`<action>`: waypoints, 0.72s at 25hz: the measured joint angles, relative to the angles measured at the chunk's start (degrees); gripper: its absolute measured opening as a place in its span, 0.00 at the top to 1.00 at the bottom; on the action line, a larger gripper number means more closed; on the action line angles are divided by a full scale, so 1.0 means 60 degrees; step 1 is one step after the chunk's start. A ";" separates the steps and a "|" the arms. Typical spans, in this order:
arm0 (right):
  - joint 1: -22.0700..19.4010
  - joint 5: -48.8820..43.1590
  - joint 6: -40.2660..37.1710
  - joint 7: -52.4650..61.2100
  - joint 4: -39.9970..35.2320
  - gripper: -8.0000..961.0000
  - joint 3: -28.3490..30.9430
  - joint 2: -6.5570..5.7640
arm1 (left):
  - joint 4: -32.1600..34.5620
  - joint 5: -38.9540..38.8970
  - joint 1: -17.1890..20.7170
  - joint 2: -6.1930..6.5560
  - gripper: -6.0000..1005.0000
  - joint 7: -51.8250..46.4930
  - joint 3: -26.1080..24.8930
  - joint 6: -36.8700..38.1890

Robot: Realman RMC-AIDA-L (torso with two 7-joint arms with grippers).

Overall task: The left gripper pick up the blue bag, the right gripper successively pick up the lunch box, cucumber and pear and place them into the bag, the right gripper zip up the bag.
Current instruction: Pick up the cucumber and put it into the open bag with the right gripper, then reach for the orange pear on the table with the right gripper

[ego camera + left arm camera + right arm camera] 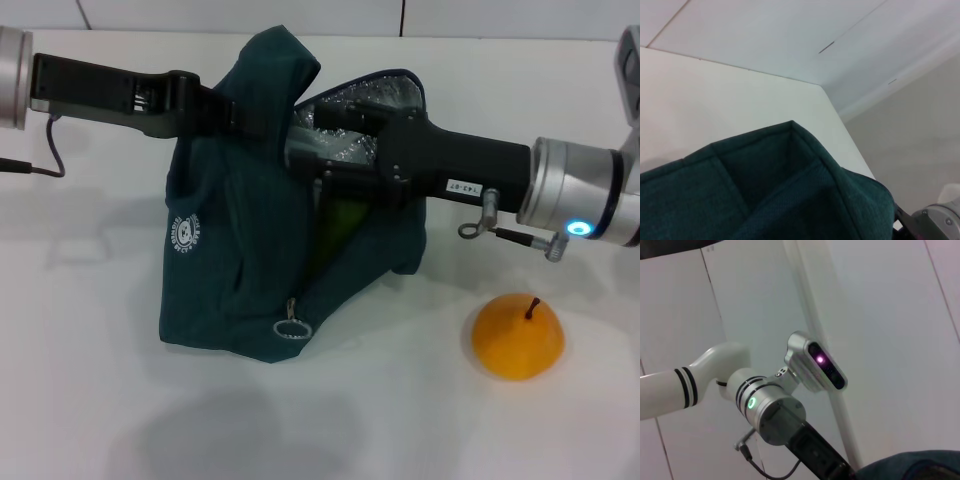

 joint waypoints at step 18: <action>-0.3345 -0.0439 -0.1967 -0.0323 -0.0168 0.22 0.2429 -0.0945 | -0.0198 -0.0285 -0.0035 -0.0101 0.95 0.0005 -0.0033 0.0077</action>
